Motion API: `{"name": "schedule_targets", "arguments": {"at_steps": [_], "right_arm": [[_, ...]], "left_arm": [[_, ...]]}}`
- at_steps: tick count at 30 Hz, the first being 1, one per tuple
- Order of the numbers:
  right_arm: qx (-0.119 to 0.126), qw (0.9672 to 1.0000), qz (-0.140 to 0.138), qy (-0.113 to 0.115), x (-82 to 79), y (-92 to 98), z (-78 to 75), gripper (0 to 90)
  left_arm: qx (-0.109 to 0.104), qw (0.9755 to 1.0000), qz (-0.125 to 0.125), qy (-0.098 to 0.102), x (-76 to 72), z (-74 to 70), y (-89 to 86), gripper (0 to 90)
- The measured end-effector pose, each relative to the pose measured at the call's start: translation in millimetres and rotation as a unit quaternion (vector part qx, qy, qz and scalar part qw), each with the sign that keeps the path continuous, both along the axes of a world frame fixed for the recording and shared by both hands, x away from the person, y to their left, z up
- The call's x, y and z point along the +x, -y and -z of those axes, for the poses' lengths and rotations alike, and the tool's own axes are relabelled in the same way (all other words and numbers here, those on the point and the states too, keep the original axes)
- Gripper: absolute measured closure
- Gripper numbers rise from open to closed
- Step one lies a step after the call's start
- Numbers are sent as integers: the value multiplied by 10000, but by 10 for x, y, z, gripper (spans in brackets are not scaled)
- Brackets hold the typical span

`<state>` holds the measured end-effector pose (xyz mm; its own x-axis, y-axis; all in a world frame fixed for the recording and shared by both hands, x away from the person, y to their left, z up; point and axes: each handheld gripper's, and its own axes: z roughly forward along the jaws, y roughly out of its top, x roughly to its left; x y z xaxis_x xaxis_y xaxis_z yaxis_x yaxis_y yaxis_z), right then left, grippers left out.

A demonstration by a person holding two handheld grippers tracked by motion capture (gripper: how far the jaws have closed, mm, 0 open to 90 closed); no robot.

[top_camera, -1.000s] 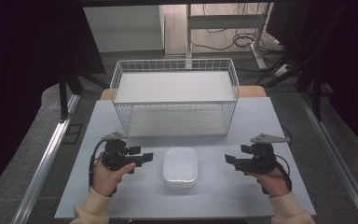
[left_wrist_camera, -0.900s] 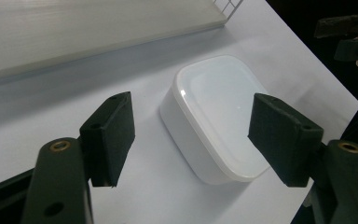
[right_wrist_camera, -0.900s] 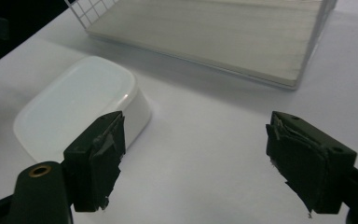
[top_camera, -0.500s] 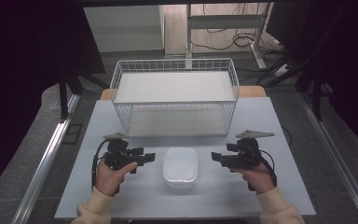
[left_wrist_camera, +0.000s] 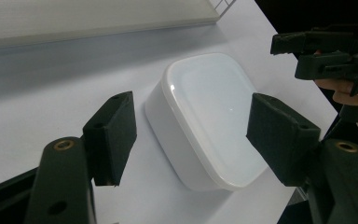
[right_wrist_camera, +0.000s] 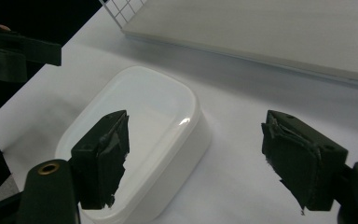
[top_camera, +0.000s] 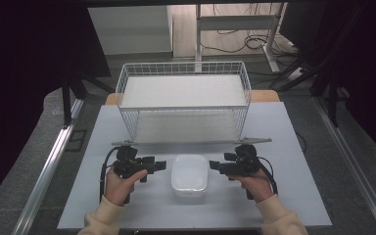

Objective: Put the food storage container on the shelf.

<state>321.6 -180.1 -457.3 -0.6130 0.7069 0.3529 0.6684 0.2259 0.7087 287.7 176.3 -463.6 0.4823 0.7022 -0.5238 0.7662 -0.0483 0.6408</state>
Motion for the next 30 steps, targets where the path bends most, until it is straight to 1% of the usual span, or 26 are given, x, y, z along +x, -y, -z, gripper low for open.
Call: {"name": "schedule_targets", "arguments": {"at_steps": [2, 3, 5, 6, 10, 12, 13, 14, 17, 18, 20, 23, 25, 27, 28, 29, 30], "right_arm": [[9, 10000, -5, -35, 4, -30, 32, 239], [-20, 10000, -15, -46, 4, -48, 51, 245], [6, 9999, -50, -104, -3, -78, 85, 257], [28, 9999, -73, -137, -7, -92, 101, 260], [75, 9997, -107, -186, -19, -128, 129, 272], [157, 9995, -130, -238, -27, -163, 152, 289], [157, 9995, -130, -238, -27, -163, 152, 289], [169, 9994, -162, -266, -33, -183, 173, 302], [179, 9992, -195, -309, -35, -194, 193, 317], [188, 9990, -212, -340, -35, -206, 210, 326], [198, 9990, -200, -359, -35, -209, 215, 333], [290, 9984, -173, -451, -36, -211, 234, 355], [297, 9981, -154, -510, -49, -213, 263, 367], [309, 9979, -144, -548, -50, -210, 274, 375], [351, 9974, -135, -614, -45, -204, 298, 391], [351, 9974, -135, -614, -45, -204, 298, 391], [405, 9966, -146, -703, -41, -206, 314, 402]], "left_arm": [[15, 10000, -4, -14, 5, 10, 3, 319], [-16, 10000, -21, 4, 0, 21, -1, 320], [-180, 9998, -16, -68, 9, 48, -18, 323], [-218, 9997, -25, -97, 14, 63, -22, 326], [-198, 9997, -22, -162, 25, 105, -2, 334], [-77, 9998, 52, -182, 27, 138, 48, 338], [-77, 9998, 52, -182, 27, 138, 48, 342], [-88, 9996, 83, -237, 34, 164, 73, 345], [-54, 9995, 136, -266, 37, 183, 105, 355], [-125, 9993, 193, -303, 44, 196, 135, 359], [-156, 9991, 214, -318, 46, 203, 150, 362], [-124, 9989, 279, -353, 50, 224, 184, 370], [-155, 9986, 318, -394, 59, 244, 211, 376], [-166, 9986, 295, -416, 63, 249, 220, 382], [-213, 9982, 316, -460, 74, 263, 232, 384], [-213, 9982, 316, -460, 74, 263, 232, 386], [-275, 9978, 324, -518, 90, 279, 240, 387]]}}
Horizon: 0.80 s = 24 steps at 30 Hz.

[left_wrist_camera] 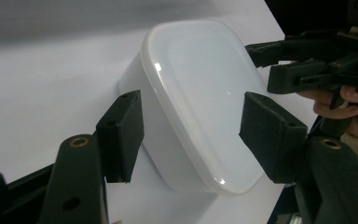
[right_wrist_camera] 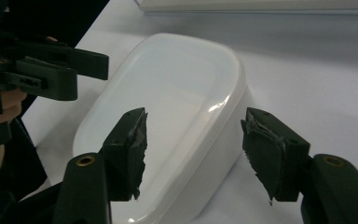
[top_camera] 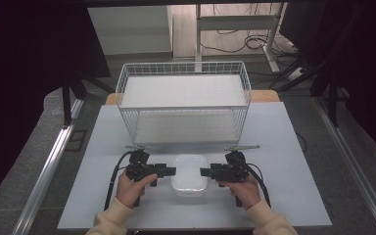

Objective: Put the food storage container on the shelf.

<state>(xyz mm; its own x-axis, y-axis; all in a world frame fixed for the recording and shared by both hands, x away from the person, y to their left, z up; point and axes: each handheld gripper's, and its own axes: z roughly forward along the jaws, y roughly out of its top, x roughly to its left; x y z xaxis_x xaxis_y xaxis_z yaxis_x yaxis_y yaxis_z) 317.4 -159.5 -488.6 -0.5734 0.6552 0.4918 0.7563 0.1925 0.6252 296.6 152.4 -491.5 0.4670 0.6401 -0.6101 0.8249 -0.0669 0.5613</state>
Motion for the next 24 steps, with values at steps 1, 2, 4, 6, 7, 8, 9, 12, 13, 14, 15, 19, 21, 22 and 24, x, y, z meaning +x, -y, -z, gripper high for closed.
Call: {"name": "schedule_targets", "arguments": {"at_steps": [1, 2, 4, 6, 7, 8, 9, 12, 13, 14, 15, 19, 21, 22, 24], "right_arm": [[7, 10000, -5, -14, 1, -5, 7, 404], [4, 10000, -4, -20, 0, -8, 11, 406], [38, 10000, 4, -63, -1, -13, 20, 407], [109, 9998, -22, -136, -5, -20, 31, 408], [111, 9998, -34, -141, -9, -24, 33, 410], [89, 9999, -28, -137, -14, -30, 32, 413], [87, 9999, -28, -128, -16, -32, 34, 419], [62, 9999, -38, -150, -16, -37, 46, 434], [69, 9998, -36, -176, -17, -37, 48, 439], [71, 9998, -50, -167, -16, -36, 51, 444], [75, 9998, -58, -178, -16, -34, 52, 448], [140, 9997, -43, -220, -17, -15, 57, 465], [326, 9988, -31, -363, -17, 10, 73, 474], [357, 9986, -24, -386, -17, 17, 76, 480], [402, 9982, 0, -435, -13, 30, 82, 506]], "left_arm": [[-39, 10000, -16, -25, 7, 7, 5, 386], [-59, 10000, -33, -59, 15, 15, 6, 387], [-194, 9997, -88, -140, 23, 40, -2, 394], [-306, 9991, -118, -266, 36, 79, -18, 399], [-306, 9991, -118, -266, 36, 79, -18, 402], [-283, 9990, -149, -300, 41, 104, -21, 408], [-353, 9987, -131, -344, 45, 115, -19, 412], [-439, 9982, -86, -408, 64, 145, -2, 430], [-455, 9979, -56, -448, 70, 151, 1, 434], [-416, 9981, -59, -447, 69, 155, 8, 440], [-388, 9983, -70, -436, 65, 158, 15, 451], [-408, 9980, -34, -481, 66, 166, 24, 478], [-454, 9977, -8, -499, 69, 174, 29, 487], [-470, 9975, 20, -528, 69, 180, 44, 498], [-413, 9977, 2, -537, 66, 185, 57, 527]]}}
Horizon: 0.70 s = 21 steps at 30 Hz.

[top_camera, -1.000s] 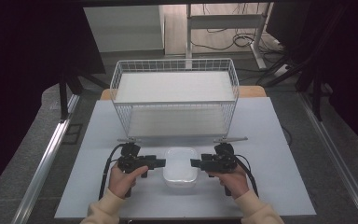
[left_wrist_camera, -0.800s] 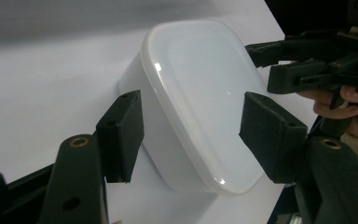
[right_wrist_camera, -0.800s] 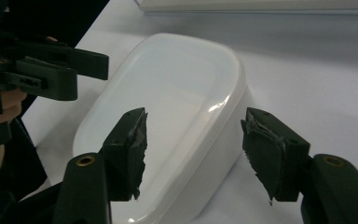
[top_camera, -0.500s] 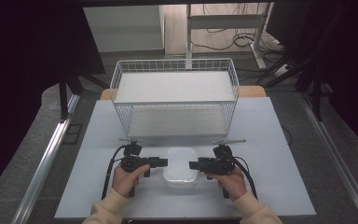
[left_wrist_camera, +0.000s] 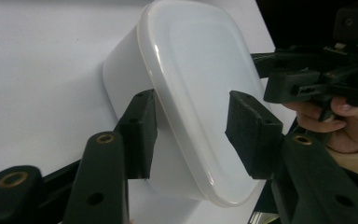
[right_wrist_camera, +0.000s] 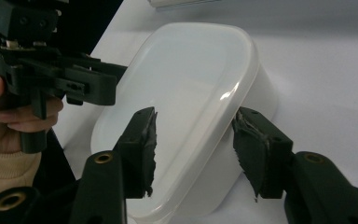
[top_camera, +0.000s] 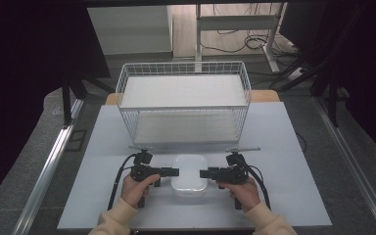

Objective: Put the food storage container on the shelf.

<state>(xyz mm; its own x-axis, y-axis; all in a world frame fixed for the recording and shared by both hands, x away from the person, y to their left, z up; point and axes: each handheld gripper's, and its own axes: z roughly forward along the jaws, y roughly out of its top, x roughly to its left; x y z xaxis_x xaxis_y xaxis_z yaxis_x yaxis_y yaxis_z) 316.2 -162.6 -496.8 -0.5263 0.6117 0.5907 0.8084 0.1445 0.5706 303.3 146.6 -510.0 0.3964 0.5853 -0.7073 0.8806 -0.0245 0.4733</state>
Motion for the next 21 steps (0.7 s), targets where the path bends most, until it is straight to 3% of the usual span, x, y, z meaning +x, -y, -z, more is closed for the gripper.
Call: {"name": "schedule_targets", "arguments": {"at_steps": [5, 7, 12, 16, 21], "right_arm": [[26, 9999, 134, -67, 6, 28, 18, 604], [157, 9996, 138, -194, 7, 54, 16, 638], [249, 9995, 47, -200, -15, 90, -10, 675], [294, 9994, 72, -182, -32, 114, -35, 703], [341, 9992, 72, -173, -50, 147, -75, 741]], "left_arm": [[88, 9999, -90, 14, -16, -13, 0, 603], [142, 9998, -87, 84, -42, -42, -11, 631], [104, 9998, -61, 149, -78, -71, -34, 675], [-103, 9998, -64, 133, -114, -73, -64, 709], [-102, 9997, -78, 199, -143, -117, -59, 741]]}}
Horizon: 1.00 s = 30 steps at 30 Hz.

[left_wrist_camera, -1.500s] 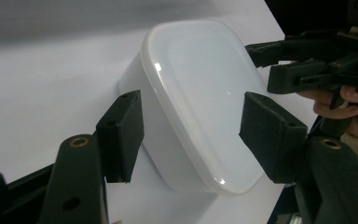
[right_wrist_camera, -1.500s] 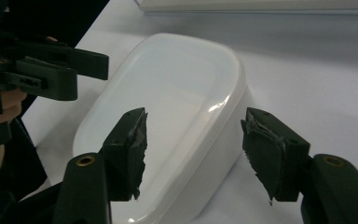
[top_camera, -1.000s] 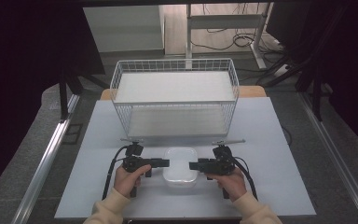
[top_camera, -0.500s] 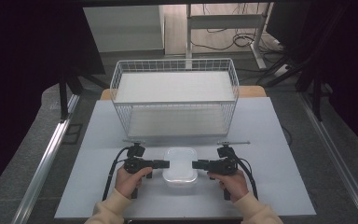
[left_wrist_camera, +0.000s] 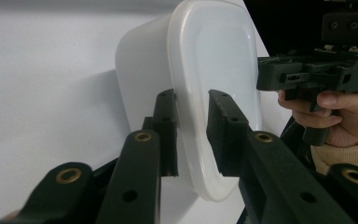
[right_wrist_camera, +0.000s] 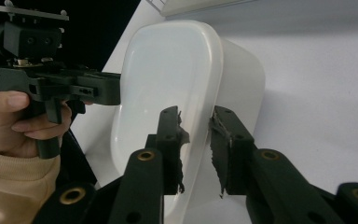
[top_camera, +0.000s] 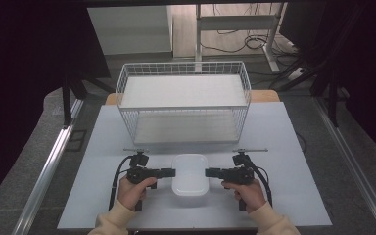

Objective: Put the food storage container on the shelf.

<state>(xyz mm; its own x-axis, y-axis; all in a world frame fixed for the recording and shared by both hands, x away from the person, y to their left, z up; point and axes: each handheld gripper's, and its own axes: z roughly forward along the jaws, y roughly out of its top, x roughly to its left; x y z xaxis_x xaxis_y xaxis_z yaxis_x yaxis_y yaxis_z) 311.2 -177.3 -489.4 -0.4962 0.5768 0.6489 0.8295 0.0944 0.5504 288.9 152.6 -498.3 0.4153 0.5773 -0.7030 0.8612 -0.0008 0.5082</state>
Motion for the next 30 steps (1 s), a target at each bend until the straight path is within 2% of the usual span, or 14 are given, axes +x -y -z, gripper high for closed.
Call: {"name": "schedule_targets", "arguments": {"at_steps": [3, 8, 14, 30], "right_arm": [[4, 10000, 5, 71, -5, 20, -27, 759], [-13, 9999, 0, 153, -21, 36, -56, 781], [-65, 9994, -50, 333, -44, 30, -121, 784], [-130, 9967, -140, 784, -93, 29, -307, 780]], "left_arm": [[-65, 9999, 10, 77, -23, -33, -2, 767], [-23, 9998, 9, 185, -51, -69, 8, 789], [-37, 9997, 38, 258, -62, -97, -3, 789], [7, 9978, 86, 660, -144, -309, 0, 793]]}}
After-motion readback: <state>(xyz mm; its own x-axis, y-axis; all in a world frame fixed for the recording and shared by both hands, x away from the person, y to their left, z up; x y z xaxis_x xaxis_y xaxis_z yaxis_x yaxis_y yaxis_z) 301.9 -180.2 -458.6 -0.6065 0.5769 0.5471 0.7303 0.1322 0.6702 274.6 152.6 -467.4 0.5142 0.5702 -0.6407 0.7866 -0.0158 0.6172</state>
